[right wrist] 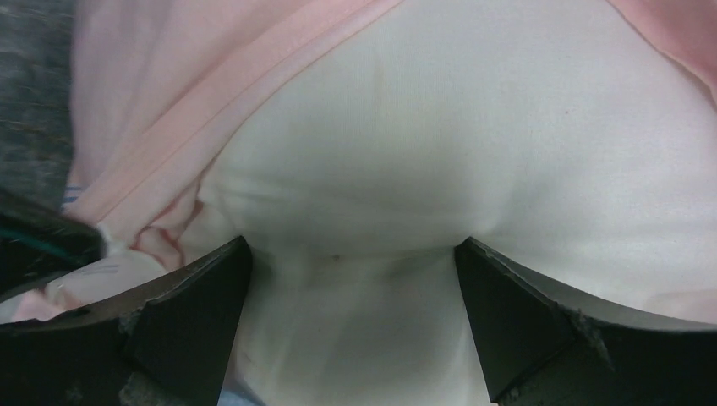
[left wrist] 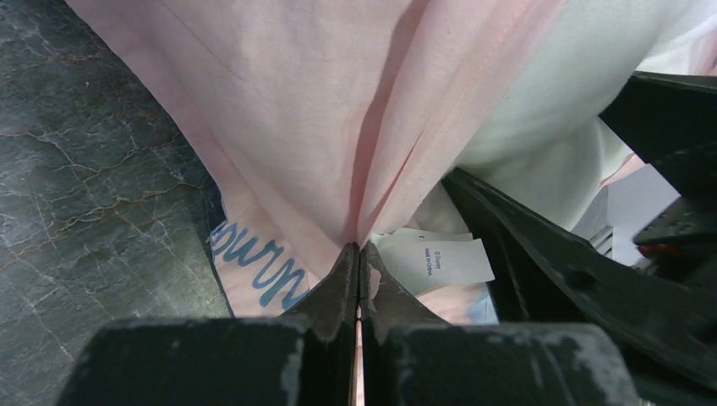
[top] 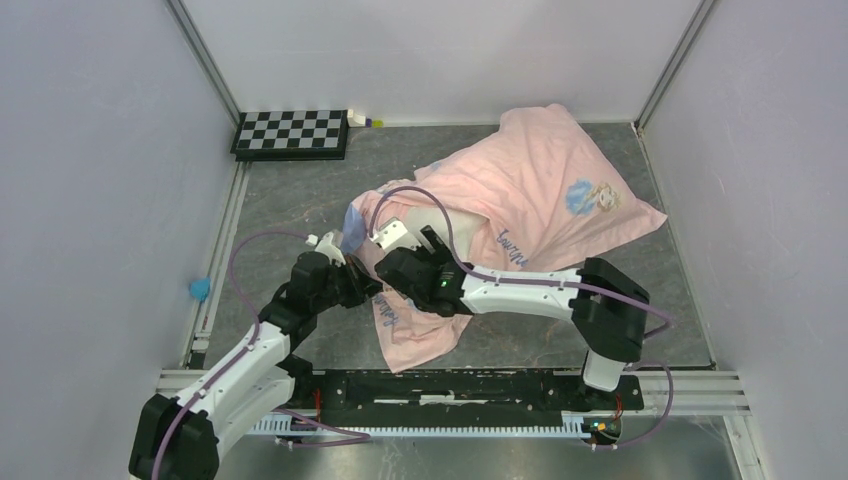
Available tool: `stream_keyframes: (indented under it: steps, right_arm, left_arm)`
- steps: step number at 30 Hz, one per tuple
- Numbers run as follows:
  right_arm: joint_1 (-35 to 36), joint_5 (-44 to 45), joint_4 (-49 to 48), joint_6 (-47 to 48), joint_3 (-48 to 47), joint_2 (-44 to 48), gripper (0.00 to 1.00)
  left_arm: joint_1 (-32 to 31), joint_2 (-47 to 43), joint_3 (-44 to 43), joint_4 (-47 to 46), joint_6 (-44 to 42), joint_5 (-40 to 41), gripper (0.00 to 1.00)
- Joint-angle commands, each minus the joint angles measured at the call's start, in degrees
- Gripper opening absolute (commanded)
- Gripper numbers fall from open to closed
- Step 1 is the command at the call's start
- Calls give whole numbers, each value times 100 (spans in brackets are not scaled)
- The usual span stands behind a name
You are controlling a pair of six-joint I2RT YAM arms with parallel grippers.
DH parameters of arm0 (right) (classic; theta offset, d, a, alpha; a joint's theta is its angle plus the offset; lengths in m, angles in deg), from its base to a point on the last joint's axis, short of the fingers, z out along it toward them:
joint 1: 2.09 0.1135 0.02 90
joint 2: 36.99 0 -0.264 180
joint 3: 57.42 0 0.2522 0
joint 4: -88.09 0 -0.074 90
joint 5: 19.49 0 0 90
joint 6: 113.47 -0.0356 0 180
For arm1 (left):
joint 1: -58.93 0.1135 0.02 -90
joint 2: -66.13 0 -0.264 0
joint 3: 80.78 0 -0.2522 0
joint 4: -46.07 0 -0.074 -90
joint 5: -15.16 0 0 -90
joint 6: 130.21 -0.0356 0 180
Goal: Remove the pillowcase from the pillow
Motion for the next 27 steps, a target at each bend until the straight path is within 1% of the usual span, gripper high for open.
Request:
stream_keyframes:
  steps: [1,3,5,6,7,9,12,17,19,21,24,27]
  right_arm:
    - [-141,1100,370,50,-60,-382,91]
    - [-299,780,109,104,262,-219,68]
    - [-401,463,-220,270,587,170,32]
    - [-405,374,-463,387,782,386,11]
    - [-405,241,-673,514,937,679,0]
    - [-455,20,-962,599,1181,1209,0]
    - [-698,-573,-988,562,1230,1915,0]
    - [-1355,-1712,-1079,349,1224,2842,0]
    - [-1593,-1940,-1101,310,1153,3037,0]
    - [-1775,-1989,-1021,301,1005,3095,0]
    - [-1880,-2000,-957,301,921,3065,0]
    - [-1881,-2258,-1125,275,1057,2963,0]
  left_arm:
    - [25,73,111,121,-95,-36,2]
    - [24,128,110,111,-111,-1,2]
    - [24,199,111,87,-106,17,2]
    - [24,232,111,80,-106,26,2]
    - [29,265,111,64,-106,43,2]
    - [24,329,136,0,-89,71,2]
    - [25,441,135,-50,-88,76,2]
    - [28,609,161,-43,-106,165,2]
    - [20,685,212,-81,-99,212,2]
    - [20,747,263,-152,-89,183,2]
    - [-3,804,304,-190,-88,146,2]
    - [-97,666,197,-65,-112,-139,3]
